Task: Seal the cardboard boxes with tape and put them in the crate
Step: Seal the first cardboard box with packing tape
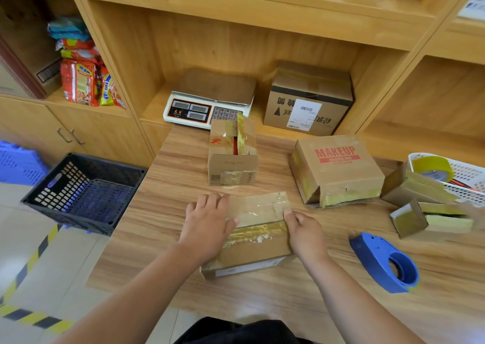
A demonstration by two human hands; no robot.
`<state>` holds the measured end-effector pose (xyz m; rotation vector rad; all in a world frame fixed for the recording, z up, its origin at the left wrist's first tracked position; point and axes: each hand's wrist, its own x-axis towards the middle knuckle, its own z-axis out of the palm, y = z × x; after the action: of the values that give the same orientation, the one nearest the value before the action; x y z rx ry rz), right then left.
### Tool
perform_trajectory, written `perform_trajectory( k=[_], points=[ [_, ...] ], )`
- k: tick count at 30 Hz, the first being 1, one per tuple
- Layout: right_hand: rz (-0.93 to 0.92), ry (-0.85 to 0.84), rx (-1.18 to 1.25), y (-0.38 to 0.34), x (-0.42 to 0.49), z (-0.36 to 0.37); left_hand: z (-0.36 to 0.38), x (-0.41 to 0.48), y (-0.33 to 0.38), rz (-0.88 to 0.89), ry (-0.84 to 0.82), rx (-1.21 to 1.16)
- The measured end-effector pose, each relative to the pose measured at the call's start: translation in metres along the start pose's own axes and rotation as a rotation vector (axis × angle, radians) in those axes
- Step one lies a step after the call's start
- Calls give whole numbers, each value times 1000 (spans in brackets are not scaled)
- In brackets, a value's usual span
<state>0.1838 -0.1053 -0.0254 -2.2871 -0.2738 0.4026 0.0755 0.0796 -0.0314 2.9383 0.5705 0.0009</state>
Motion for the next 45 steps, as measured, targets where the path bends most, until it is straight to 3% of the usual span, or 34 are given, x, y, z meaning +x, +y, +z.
perform_trajectory(
  k=[4, 9, 15, 23, 27, 31, 36, 42, 45],
  points=[
    [62, -24, 180, 4, -5, -1, 1, 0, 0, -12, 11, -15],
    [-28, 24, 112, 12, -16, 3, 3, 0, 0, -18, 10, -33],
    [20, 81, 75, 8, -17, 3, 1, -2, -1, 2, 28, -134],
    [-49, 24, -609, -15, 8, -13, -3, 0, -4, 7, -19, -170],
    [-155, 79, -755, -20, 1, -4, -2, -2, -4, 11, 8, -266],
    [-265, 11, -862, -33, -2, 15, -1, -4, -4, -4, 56, -464],
    [-362, -124, -902, -51, -15, 44, -4, -9, -5, -207, 170, -912],
    [-383, -213, -860, -57, -20, 54, -3, -12, -3, -390, 181, -1036],
    [-379, -230, -892, -48, -15, 38, 1, -15, -6, -495, 97, -1072]
  ],
)
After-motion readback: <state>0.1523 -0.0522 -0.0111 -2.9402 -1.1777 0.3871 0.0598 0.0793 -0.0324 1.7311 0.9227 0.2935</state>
